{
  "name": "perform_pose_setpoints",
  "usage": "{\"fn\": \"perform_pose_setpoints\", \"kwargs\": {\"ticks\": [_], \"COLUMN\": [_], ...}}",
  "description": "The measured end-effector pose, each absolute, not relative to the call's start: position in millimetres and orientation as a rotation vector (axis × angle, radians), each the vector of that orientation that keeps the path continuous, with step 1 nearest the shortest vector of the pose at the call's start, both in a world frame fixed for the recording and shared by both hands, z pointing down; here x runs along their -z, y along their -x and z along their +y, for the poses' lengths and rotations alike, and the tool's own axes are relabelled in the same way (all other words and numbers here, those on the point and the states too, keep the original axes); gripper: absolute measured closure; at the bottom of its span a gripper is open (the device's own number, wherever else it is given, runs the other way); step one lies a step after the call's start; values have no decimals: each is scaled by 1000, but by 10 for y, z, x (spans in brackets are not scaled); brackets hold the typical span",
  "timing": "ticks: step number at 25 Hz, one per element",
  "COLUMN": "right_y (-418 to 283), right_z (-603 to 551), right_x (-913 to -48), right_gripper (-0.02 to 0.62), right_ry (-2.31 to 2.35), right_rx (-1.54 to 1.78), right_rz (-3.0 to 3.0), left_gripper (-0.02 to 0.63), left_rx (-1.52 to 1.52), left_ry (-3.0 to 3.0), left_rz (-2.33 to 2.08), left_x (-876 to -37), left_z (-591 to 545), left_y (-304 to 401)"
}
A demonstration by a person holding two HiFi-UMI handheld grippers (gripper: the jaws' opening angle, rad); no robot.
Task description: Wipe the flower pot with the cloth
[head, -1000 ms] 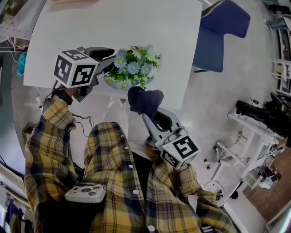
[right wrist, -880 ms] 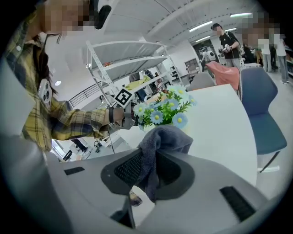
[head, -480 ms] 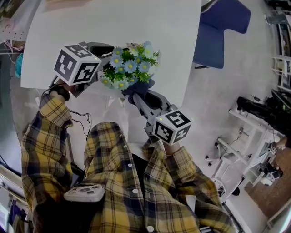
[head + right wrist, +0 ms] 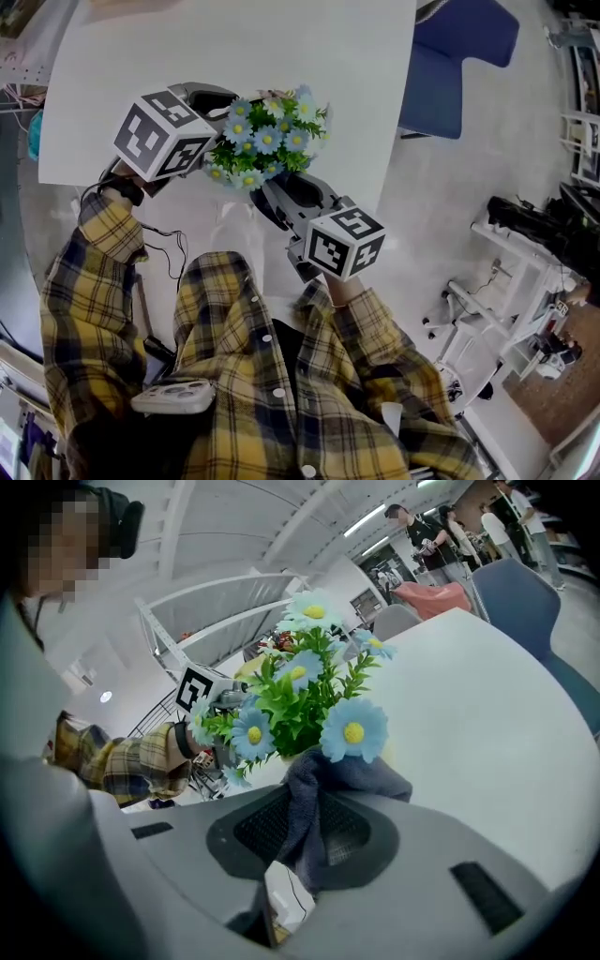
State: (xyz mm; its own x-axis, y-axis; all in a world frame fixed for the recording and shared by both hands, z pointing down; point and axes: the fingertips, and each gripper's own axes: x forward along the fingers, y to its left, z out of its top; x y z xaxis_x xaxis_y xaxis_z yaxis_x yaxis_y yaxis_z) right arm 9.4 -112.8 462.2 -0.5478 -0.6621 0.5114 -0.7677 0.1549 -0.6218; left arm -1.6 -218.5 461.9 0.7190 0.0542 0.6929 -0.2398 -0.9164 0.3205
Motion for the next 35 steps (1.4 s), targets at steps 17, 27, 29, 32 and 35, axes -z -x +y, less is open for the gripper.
{"fn": "perform_pose_setpoints", "kwargs": {"ticks": [17,27,29,32,35], "right_y": [-385,-735,-747,-753,-738], "right_z": [-1277,-1525,-1529,-1565,-1695], "right_x": [-4624,-4622,-4611,-4618,-4681], "right_gripper": [532,532,532,532,532], "right_ry": [-1523,-1549,-1545,-1528,-1494], "right_rx": [-1371,-1331,-1332,-1335,-1317], "right_rz": [-2251,-2245,-2248,-2256,-2267], "left_gripper": [494,494,494,494,494], "left_rx": [-1055,-1058,-1059,-1066,-1079], "left_ry": [-2564,-2549,-2549,-2555,-2570], "left_rz": [-43,-79,-91,-94,-72], "left_x": [-4621,-4667,-4653,-4652,-4712], "left_z": [-2141,-2137,-2118,-2116,-2184], "left_y": [46,33,37,55,95]}}
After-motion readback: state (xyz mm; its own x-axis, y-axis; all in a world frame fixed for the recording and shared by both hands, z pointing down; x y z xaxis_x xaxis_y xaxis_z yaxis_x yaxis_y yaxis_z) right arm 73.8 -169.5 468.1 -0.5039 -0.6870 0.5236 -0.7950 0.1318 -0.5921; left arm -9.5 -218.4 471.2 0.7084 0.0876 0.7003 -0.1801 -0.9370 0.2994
